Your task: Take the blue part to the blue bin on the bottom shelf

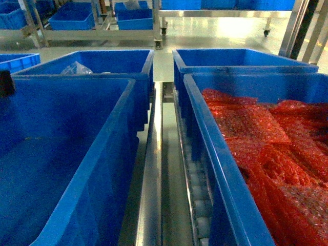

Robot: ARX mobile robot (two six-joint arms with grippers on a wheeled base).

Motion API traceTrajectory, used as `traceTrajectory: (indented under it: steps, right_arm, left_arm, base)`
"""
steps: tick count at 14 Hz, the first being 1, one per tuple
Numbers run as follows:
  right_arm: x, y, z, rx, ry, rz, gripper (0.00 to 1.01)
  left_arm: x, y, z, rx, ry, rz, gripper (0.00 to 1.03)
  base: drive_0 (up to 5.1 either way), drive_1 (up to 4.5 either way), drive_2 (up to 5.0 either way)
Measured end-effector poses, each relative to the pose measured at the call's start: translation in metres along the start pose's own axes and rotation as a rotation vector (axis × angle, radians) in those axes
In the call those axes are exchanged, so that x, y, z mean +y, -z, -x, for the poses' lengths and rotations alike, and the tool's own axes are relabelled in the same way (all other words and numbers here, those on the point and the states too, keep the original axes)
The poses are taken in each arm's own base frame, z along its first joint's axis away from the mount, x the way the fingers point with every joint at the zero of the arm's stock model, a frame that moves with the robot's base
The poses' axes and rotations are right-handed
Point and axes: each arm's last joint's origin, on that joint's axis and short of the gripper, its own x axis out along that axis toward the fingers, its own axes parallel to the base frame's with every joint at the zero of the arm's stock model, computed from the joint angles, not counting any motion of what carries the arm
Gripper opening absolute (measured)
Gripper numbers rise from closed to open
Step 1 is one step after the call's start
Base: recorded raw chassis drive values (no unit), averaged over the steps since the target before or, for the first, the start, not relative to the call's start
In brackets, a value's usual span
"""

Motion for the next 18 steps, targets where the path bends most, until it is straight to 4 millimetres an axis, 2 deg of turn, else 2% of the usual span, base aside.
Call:
traceTrajectory:
  steps: [7,12,13,16,18]
  right_arm:
    - [0.000,0.000,0.000,0.000,0.000,0.000,0.98]
    - [0.000,0.000,0.000,0.000,0.000,0.000,0.98]
    - [0.000,0.000,0.000,0.000,0.000,0.000,0.98]
    - [0.000,0.000,0.000,0.000,0.000,0.000,0.98]
    - [0.000,0.000,0.000,0.000,0.000,0.000,0.98]
  left_arm:
    - [0.001,-0.003,0.001,-0.016,-0.007,-0.004,0.73]
    - [0.001,-0.007,0.002,-0.031,-0.010,-0.002,0.98]
    - [0.001,-0.007,0.002,-0.031,-0.010,-0.004,0.99]
    - [0.002,-0.007,0.000,-0.075,0.013,0.013,0.97]
    - [0.016,0.004,0.011,-0.214,0.131,0.068,0.74]
  base:
    - [0.0,0.00,0.0]
    - [0.0,0.00,0.0]
    - [0.0,0.00,0.0]
    - [0.0,0.00,0.0]
    - [0.0,0.00,0.0]
